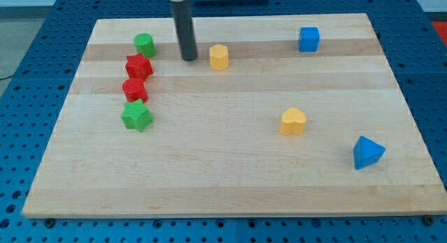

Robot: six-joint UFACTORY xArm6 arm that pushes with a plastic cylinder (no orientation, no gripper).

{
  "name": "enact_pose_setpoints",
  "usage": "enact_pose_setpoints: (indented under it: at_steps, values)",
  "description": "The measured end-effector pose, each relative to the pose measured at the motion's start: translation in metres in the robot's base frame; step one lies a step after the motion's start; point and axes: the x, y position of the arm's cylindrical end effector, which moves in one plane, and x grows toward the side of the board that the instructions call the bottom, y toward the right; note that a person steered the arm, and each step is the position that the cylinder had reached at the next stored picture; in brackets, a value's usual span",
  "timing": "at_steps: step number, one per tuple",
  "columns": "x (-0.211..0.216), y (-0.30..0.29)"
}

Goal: Push the yellow hexagon closer to the blue cube

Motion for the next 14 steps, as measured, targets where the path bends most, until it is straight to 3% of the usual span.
enact_pose_setpoints:
  at_steps: [2,3,4,5,6,8,10,11,12,13,14]
  values:
    - [0.024,0.1]
    - [0.021,0.112]
    - [0.011,0.046]
    - [-0.047,0.026]
    - [-0.058,0.062]
    - [0.015,0.107]
    - [0.019,0.159]
    - [0.023,0.13]
    - [-0.017,0.101]
    - [-0.049,0.115]
    - [-0.034,0.135]
